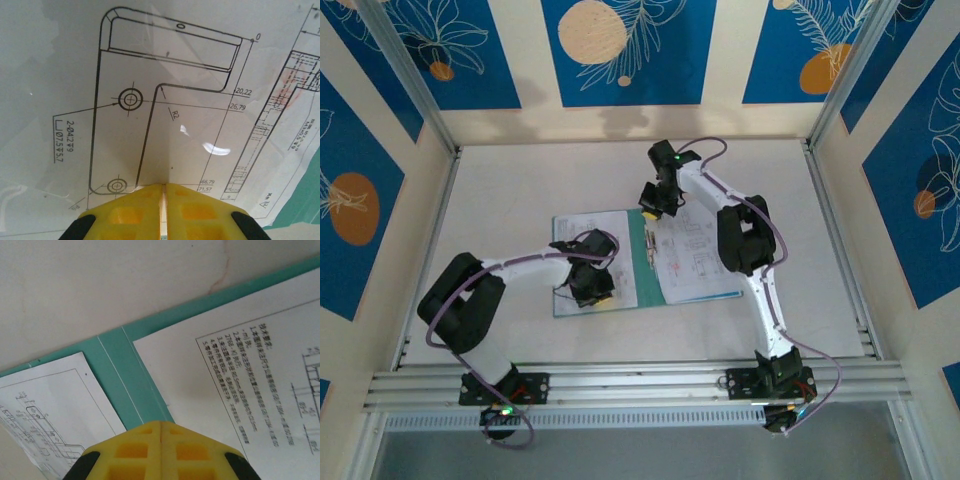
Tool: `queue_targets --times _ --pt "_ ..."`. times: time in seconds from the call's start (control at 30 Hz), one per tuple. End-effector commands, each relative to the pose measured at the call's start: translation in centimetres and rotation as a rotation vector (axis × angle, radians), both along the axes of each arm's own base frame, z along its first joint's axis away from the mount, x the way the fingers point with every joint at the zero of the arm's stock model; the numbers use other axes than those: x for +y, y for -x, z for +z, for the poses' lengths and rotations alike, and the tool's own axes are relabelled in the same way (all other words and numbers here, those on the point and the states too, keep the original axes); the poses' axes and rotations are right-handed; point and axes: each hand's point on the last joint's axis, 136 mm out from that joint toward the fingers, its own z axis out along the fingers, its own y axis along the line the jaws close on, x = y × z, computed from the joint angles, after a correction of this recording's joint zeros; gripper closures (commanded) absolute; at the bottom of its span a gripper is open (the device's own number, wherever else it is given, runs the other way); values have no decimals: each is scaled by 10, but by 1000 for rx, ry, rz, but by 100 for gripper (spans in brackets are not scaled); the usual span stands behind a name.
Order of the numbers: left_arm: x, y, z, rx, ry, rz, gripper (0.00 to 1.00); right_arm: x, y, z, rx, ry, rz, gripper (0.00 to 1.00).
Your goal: Put the files into the folder
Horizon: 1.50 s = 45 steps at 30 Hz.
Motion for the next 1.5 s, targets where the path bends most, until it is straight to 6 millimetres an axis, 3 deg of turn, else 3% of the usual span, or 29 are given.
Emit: queue_targets --times 0.0,1.17,1.47 --pt "8 1 -10 14 -30 2 90 2 7 -3 45 -12 30 92" --pt "6 2 -16 26 -21 15 91 8 26 -10 104 -30 62 94" --pt "7 3 -16 26 -24 22 91 10 26 4 76 -53 67 96"
